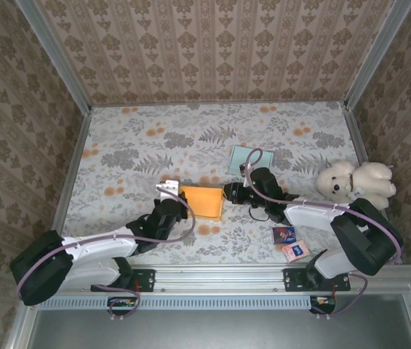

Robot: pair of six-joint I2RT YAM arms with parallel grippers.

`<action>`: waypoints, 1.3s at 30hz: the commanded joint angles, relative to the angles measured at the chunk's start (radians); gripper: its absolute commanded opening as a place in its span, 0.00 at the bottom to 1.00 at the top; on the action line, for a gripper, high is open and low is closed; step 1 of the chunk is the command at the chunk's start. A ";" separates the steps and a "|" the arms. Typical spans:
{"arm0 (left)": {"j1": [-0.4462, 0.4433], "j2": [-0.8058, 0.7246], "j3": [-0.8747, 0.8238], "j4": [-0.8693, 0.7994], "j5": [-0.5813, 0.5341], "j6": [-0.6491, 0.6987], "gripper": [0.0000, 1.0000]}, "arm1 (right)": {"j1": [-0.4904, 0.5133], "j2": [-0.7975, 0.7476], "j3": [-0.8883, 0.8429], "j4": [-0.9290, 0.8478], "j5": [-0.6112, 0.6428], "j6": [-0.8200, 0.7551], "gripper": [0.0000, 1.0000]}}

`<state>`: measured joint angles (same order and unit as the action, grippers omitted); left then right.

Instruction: Fold the paper box

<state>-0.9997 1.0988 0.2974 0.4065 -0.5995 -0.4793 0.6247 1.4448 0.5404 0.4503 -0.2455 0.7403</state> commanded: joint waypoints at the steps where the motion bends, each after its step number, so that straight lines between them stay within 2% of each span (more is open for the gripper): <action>1: -0.037 -0.006 -0.045 -0.049 0.126 -0.027 0.00 | 0.049 0.021 -0.034 0.054 -0.001 0.037 0.22; 13: -0.055 -0.047 -0.058 -0.081 0.109 -0.038 0.00 | 0.114 0.064 -0.020 0.092 0.015 0.062 0.22; 18: -0.061 -0.084 -0.072 -0.111 0.090 -0.039 0.00 | 0.128 0.031 -0.024 0.039 0.082 0.042 0.21; 27: -0.071 -0.134 -0.125 -0.138 0.046 -0.055 0.00 | 0.137 -0.132 -0.090 -0.120 0.179 -0.024 0.22; 39: -0.155 0.006 -0.089 -0.137 -0.054 -0.066 0.00 | 0.143 -0.452 -0.155 -0.355 0.298 -0.080 0.23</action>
<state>-1.1381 1.0752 0.2070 0.3485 -0.6434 -0.5236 0.7605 1.0538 0.3904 0.1844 -0.0029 0.6933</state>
